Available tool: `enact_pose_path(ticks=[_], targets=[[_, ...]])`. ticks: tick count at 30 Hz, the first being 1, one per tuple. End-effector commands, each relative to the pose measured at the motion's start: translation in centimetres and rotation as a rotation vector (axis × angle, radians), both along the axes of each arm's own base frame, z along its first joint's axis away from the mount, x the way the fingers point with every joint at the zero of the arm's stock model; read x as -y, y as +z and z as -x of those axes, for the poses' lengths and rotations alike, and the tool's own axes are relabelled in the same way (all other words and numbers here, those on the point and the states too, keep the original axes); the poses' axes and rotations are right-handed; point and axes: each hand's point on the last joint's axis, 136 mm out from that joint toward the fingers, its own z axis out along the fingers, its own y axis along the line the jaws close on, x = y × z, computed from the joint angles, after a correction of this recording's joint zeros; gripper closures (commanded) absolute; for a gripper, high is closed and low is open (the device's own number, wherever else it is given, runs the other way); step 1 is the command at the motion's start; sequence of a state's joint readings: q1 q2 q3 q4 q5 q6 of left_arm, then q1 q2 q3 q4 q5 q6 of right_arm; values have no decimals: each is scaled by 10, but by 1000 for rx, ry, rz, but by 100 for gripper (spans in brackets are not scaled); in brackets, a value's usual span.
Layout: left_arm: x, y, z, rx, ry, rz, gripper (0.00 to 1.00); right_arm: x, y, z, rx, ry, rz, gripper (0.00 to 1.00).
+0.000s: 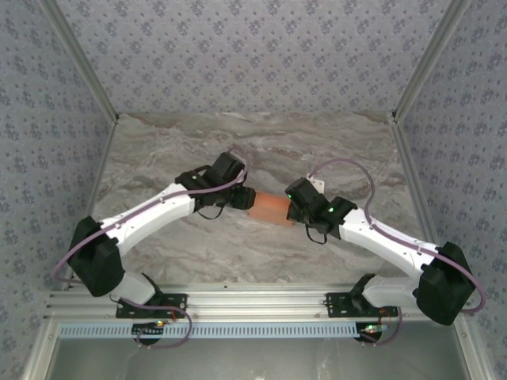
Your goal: Fold the paper box
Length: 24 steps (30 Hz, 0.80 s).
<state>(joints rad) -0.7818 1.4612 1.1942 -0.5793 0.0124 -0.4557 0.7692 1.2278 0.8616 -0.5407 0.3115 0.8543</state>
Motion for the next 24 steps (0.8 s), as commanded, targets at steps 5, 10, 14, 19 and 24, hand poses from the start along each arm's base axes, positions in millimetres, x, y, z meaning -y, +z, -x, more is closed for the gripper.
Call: enact_pose_path(ticks=[5, 10, 14, 19, 24], targets=[[-2, 27, -1, 13, 12, 108, 44, 6, -9, 5, -14, 36, 60, 95], [-10, -3, -18, -48, 92, 103, 44, 1, -8, 5, -10, 84, 69, 95], [-10, -14, -27, -99, 137, 121, 42, -2, -9, 5, -6, 122, 79, 95], [-3, -20, -31, -124, 154, 144, 40, -7, -10, 6, -6, 157, 97, 95], [7, -35, -25, -186, 139, 192, 40, -10, -14, 5, -11, 166, 102, 95]])
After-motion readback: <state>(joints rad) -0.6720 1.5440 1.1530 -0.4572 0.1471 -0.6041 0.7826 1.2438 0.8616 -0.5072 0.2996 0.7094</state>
